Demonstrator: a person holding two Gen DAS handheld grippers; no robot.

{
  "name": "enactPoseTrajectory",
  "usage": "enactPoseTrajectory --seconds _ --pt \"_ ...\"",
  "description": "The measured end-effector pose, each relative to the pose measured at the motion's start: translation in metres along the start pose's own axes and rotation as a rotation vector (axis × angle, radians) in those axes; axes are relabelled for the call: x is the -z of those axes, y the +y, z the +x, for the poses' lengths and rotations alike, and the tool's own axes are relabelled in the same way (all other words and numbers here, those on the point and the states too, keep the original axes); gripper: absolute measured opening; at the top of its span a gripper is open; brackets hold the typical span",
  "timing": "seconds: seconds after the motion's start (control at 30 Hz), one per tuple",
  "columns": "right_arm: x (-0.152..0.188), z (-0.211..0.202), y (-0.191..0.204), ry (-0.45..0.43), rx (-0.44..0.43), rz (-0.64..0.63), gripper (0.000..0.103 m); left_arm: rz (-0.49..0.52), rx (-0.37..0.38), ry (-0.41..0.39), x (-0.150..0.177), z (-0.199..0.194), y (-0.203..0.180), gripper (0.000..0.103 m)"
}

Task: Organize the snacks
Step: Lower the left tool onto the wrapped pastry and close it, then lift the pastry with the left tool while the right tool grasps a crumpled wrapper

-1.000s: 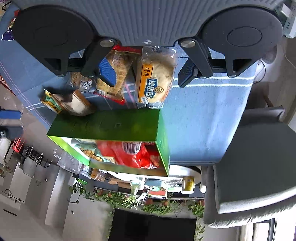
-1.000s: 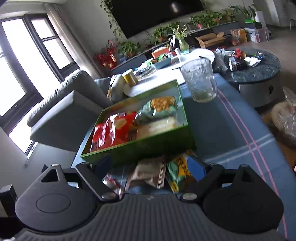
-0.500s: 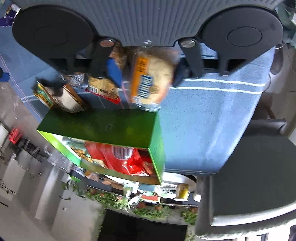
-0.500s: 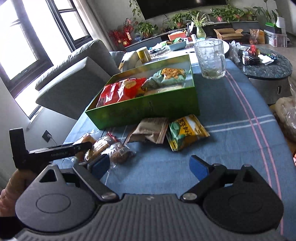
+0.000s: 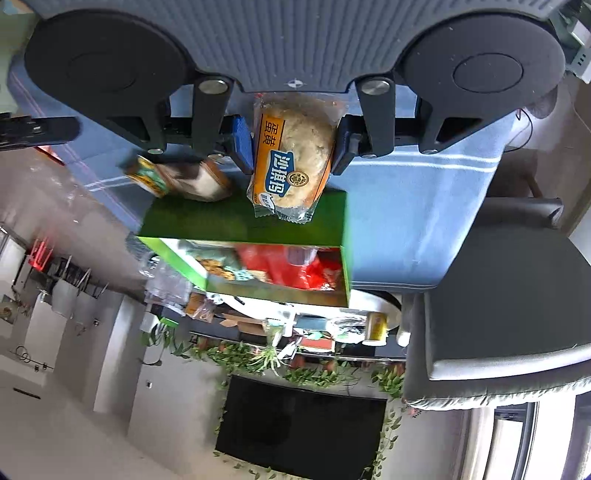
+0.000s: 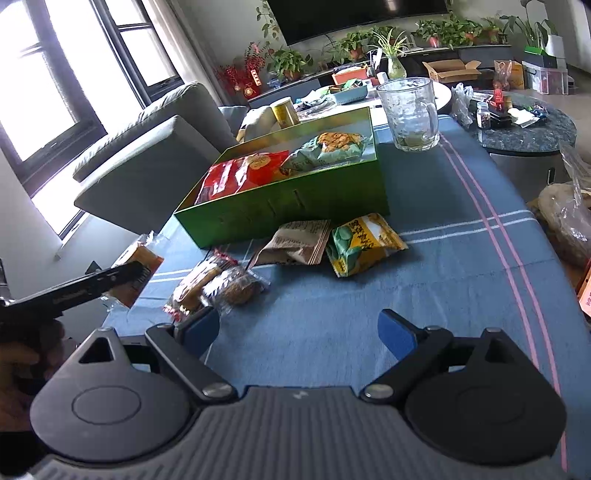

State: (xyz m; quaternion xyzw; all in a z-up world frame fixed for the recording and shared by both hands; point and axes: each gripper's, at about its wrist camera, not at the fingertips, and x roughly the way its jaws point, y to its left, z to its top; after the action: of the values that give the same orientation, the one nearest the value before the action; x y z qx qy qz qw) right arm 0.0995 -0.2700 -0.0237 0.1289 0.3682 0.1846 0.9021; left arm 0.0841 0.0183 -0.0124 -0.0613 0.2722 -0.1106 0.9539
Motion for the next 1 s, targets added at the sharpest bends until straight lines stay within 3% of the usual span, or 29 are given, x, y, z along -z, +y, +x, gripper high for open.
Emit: enactPoseTrajectory --seconds 0.27,0.57,1.0 --pt "0.025 -0.008 0.018 0.019 0.012 -0.070 0.079 -0.037 0.047 0.023 0.020 -0.030 -0.012 0.041" --pt "0.065 -0.021 0.030 0.014 0.039 -0.121 0.079 -0.014 0.035 -0.025 0.035 -0.076 -0.021 0.041" --pt "0.080 -0.002 0.039 0.044 0.035 -0.135 0.079 -0.018 0.048 -0.015 0.042 -0.072 -0.019 0.041"
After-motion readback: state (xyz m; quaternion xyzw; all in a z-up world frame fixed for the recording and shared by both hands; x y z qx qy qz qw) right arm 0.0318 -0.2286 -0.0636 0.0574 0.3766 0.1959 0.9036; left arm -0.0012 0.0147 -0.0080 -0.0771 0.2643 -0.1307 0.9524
